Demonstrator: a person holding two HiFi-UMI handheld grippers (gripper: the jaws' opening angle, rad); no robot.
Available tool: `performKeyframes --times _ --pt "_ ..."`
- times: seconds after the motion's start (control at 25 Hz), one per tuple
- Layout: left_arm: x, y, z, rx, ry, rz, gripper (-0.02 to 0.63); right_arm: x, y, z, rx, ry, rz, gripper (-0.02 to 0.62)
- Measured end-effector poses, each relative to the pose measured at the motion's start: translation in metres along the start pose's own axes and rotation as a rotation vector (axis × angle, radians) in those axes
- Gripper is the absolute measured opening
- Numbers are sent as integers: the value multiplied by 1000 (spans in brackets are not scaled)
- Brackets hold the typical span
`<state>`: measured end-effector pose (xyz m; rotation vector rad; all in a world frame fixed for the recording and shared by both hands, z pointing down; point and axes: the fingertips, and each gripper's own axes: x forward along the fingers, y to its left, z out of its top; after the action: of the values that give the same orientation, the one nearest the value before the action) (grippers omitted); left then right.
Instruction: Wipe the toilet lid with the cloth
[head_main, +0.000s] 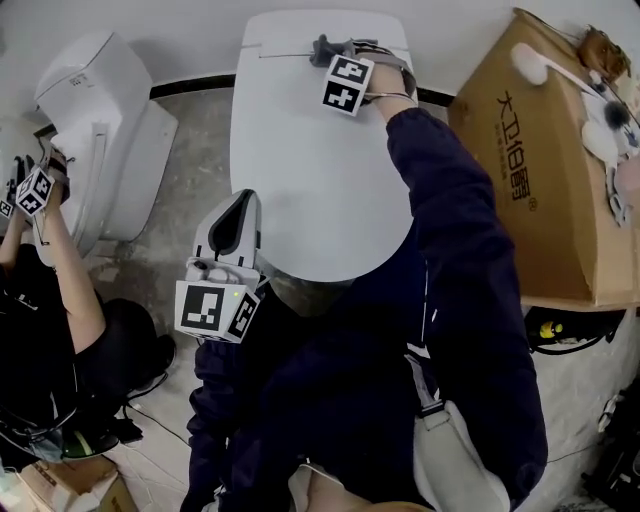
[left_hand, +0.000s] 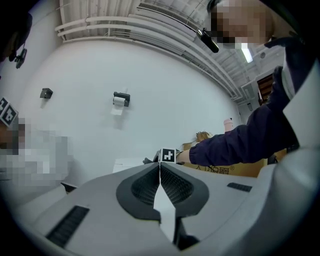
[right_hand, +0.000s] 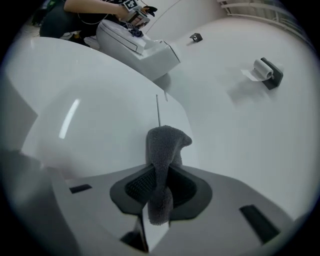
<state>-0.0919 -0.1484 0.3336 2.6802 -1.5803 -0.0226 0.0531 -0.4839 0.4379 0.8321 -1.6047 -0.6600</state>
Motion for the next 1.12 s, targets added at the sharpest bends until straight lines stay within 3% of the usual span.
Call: performKeyframes --times 0.12,0.32,0.84,1.12 --pt "-7 7 -3 -4 4 16 17 8 -1 3 22 20 18 77" --pt "-5 12 -5 -21 -2 9 17 -21 25 6 12 40 147 77" --pt "10 17 10 -36 -65 -57 17 -190 167 2 -72 49 299 77" --pt "20 6 22 -22 -79 -103 17 -270 233 3 -94 22 428 78"
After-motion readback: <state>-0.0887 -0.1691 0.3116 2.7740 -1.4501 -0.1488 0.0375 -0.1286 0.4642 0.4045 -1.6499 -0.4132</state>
